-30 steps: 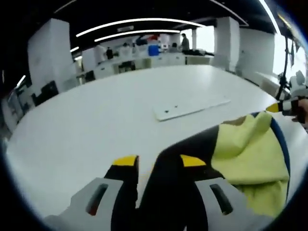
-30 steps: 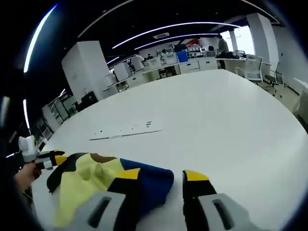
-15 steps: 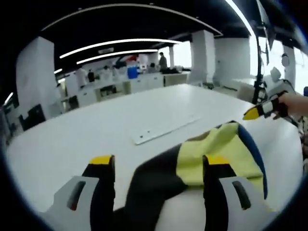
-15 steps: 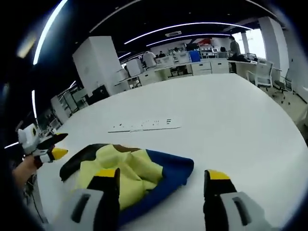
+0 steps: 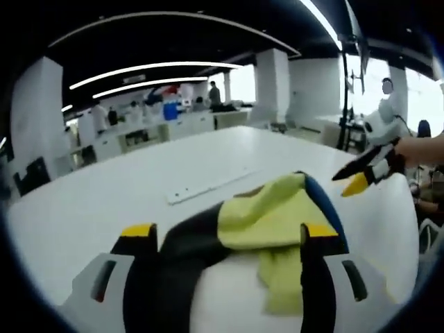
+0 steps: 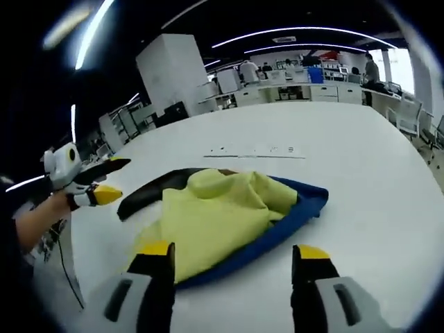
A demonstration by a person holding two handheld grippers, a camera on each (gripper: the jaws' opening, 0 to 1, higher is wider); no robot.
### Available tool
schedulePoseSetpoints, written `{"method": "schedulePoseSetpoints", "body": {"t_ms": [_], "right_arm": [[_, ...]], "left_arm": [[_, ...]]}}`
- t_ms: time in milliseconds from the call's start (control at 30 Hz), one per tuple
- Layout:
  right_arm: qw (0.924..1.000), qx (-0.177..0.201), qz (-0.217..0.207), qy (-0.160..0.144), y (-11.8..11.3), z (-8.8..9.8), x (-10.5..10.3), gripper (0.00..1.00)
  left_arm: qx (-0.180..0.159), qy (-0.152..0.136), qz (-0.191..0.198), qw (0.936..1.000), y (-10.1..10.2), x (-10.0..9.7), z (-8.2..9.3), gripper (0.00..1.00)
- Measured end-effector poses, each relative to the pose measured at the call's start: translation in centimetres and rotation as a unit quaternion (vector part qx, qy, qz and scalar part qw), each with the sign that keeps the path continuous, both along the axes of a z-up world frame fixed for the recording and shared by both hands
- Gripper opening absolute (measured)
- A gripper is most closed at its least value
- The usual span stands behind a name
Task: Fold the garment on the visible template until the final outline fits inside the template.
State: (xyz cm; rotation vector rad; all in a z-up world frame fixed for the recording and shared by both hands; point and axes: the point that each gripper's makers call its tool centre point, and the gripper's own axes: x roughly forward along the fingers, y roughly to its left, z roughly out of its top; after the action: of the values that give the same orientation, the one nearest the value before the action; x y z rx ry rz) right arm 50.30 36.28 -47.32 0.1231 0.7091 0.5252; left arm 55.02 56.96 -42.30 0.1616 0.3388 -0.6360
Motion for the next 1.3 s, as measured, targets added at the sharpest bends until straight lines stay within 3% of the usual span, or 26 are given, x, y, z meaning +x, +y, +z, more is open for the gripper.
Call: {"method": "schedulePoseSetpoints", "body": {"t_ms": [233,567,1000,1300], "right_arm": [[0.9989,0.010,0.046,0.003,2.8,-0.6,-4.1,0.65],[0.9962,0.008,0.087,-0.002,5.5,-2.4,-7.7,0.55],[0.9901,-0.033,0.135,-0.018,7.4,-4.6,-9.4,0.31],[0.9850,-0.051,0.161,-0.035,9.0,-5.8,-10.0,0.20]], "left_arm": [[-0.003,-0.010,-0.011,0.9999,-0.2,-1.8,-0.4,0.76],[0.026,0.015,-0.033,0.9990,-0.5,-4.1,-3.3,0.62],[0.044,0.064,-0.035,0.9964,0.0,-5.3,-7.4,0.33],[0.057,0.089,-0.044,0.9934,-0.1,-6.0,-9.4,0.25]]}}
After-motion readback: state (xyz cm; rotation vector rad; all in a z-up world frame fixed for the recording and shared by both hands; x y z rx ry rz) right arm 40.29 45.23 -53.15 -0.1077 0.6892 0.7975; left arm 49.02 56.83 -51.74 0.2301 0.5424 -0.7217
